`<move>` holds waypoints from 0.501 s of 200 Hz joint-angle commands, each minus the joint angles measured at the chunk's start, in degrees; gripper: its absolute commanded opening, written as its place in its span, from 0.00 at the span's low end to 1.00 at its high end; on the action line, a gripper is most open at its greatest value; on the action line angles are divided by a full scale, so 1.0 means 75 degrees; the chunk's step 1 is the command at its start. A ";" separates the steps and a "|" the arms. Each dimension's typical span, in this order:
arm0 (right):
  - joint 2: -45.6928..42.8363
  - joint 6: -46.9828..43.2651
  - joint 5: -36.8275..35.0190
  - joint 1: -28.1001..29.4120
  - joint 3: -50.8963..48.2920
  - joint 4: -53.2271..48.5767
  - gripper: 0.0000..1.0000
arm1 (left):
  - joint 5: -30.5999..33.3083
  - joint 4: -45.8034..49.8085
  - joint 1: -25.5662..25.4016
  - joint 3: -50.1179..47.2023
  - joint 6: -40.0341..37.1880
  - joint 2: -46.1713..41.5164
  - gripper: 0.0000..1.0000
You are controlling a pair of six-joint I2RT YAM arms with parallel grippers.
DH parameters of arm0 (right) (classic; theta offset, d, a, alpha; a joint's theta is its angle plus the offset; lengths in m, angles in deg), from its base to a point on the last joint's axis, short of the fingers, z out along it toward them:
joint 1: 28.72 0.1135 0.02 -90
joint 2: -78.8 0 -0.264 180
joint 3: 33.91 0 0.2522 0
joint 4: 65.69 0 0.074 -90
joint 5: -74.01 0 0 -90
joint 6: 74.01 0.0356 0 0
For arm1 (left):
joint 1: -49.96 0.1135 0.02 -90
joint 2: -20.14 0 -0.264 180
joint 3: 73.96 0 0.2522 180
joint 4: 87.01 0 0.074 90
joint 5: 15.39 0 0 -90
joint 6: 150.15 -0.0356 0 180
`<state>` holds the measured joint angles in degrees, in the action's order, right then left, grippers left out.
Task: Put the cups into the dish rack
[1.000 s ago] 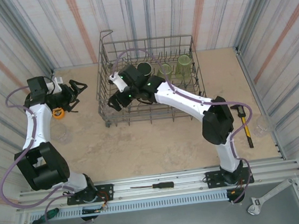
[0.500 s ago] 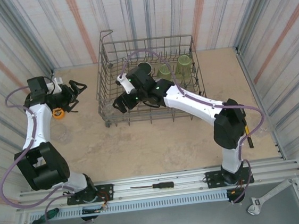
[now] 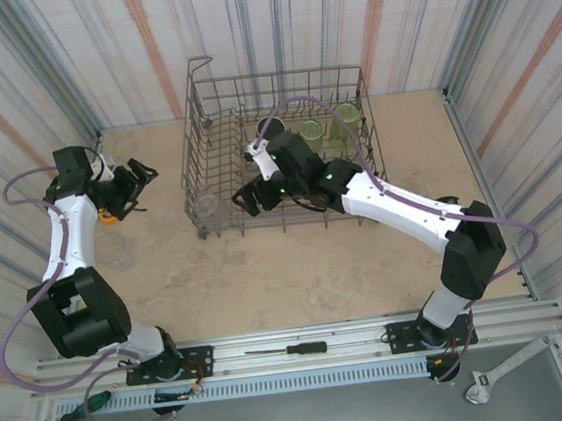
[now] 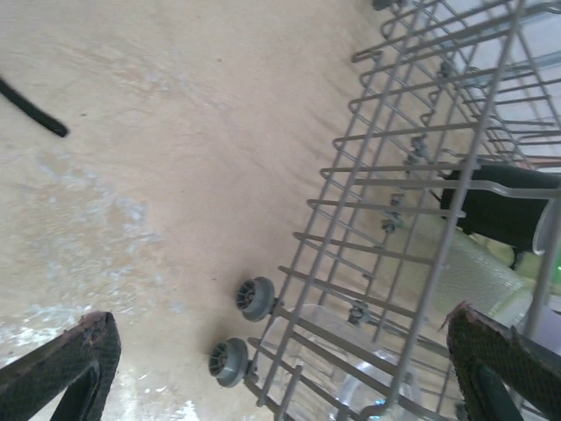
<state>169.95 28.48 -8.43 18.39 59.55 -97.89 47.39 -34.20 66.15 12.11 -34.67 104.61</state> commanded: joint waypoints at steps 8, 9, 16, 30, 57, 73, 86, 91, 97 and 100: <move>-0.0747 0.0297 0.0226 -0.0278 -0.0498 0.0178 0.99 | 0.1178 0.0472 0.0094 0.0312 -0.0324 -0.0059 0.99; -0.0792 0.0331 0.0262 -0.0295 -0.0542 0.0180 0.99 | 0.1203 0.0486 0.0099 0.0315 -0.0325 -0.0053 0.99; -0.0911 0.0436 0.0440 -0.0390 -0.0658 0.0211 0.99 | 0.1425 0.0550 0.0100 0.0339 -0.0359 -0.0047 0.99; -0.1250 0.0647 0.0780 -0.0574 -0.1003 0.0364 0.99 | 0.1856 0.0687 0.0084 0.0389 -0.0405 -0.0014 0.99; -0.1906 0.0612 0.0854 -0.0771 -0.1610 0.0417 0.99 | 0.2788 0.0841 -0.0026 0.0357 -0.0464 -0.0058 0.99; -0.2264 0.0550 0.0887 -0.0956 -0.1893 0.0315 0.99 | 0.3274 0.0953 -0.0146 0.0237 -0.0392 -0.0120 0.99; -0.2566 0.0578 0.1041 -0.1162 -0.2115 0.0211 0.99 | 0.3324 0.0878 -0.0127 -0.0159 -0.0217 -0.0270 0.99; -0.2696 0.0584 0.1159 -0.1258 -0.2234 0.0201 0.99 | 0.3354 0.0848 -0.0120 -0.0303 -0.0198 -0.0333 0.99; -0.2873 0.0597 0.1300 -0.1363 -0.2374 0.0223 0.99 | 0.3467 0.0855 -0.0091 -0.0417 -0.0191 -0.0386 0.99; -0.2946 0.0596 0.1350 -0.1407 -0.2457 0.0253 0.99 | 0.3532 0.0875 -0.0083 -0.0454 -0.0186 -0.0409 0.99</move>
<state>152.49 32.09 -2.01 10.43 44.27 -95.81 67.91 -29.81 65.42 12.11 -36.40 104.30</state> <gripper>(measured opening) 0.987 0.986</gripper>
